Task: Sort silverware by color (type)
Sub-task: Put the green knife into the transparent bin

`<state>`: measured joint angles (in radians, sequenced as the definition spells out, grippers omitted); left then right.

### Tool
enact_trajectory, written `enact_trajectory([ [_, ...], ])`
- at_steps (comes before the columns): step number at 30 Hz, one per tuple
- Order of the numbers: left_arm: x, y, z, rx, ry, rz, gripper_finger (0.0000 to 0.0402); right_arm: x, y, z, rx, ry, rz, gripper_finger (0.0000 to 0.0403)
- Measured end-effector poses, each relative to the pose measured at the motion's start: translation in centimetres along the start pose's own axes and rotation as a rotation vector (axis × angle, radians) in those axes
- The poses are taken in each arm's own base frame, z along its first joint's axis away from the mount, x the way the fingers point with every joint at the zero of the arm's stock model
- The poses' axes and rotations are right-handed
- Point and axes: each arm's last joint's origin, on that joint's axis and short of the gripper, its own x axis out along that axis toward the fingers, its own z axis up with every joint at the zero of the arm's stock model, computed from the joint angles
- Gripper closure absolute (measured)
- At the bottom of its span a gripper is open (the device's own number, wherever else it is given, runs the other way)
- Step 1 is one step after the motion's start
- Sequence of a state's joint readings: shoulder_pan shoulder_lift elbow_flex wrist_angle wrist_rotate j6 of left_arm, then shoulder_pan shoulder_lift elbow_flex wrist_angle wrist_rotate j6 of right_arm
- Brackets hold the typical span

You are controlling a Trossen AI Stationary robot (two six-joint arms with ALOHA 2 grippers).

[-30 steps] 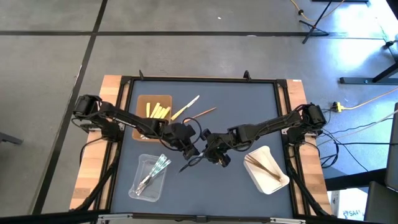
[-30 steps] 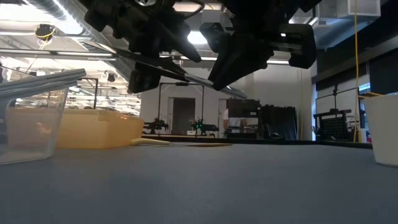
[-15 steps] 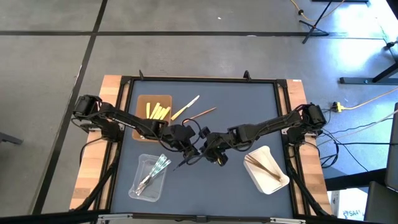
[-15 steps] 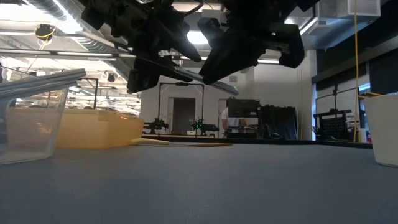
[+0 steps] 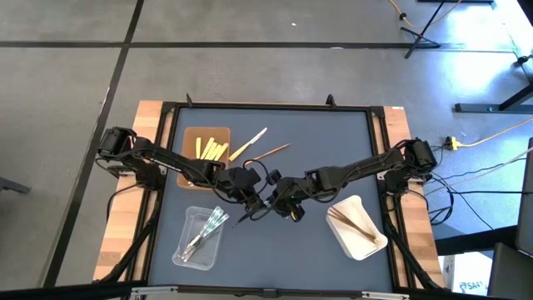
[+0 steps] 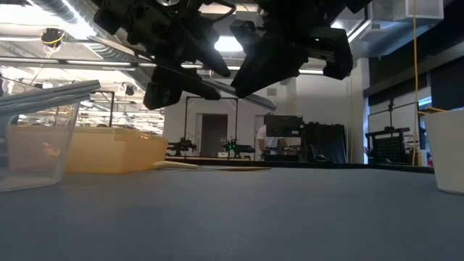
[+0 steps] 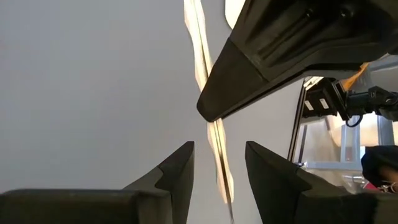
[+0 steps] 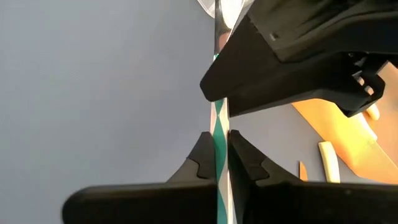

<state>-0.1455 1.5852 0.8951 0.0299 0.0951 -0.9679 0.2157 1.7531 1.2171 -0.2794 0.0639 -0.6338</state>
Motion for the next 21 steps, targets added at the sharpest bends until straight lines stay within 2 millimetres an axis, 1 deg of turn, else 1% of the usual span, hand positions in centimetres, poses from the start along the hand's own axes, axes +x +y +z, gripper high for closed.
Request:
enact_trajectory([
  [8, 0.0, -0.06, -0.17, 0.001, 0.008, 0.001, 0.0264, 0.0, -0.01, 0.01, 0.0, -0.001, -0.001, 0.0401],
  [12, 0.0, 0.05, -0.36, -0.017, 0.042, 0.003, 0.0264, 0.0, -0.01, 0.01, 0.0, -0.001, -0.001, 0.0401],
  [21, 0.0, 0.05, -0.36, -0.035, 0.041, 0.004, 0.0264, 0.0, -0.01, 0.01, 0.0, -0.001, -0.001, 0.0402],
])
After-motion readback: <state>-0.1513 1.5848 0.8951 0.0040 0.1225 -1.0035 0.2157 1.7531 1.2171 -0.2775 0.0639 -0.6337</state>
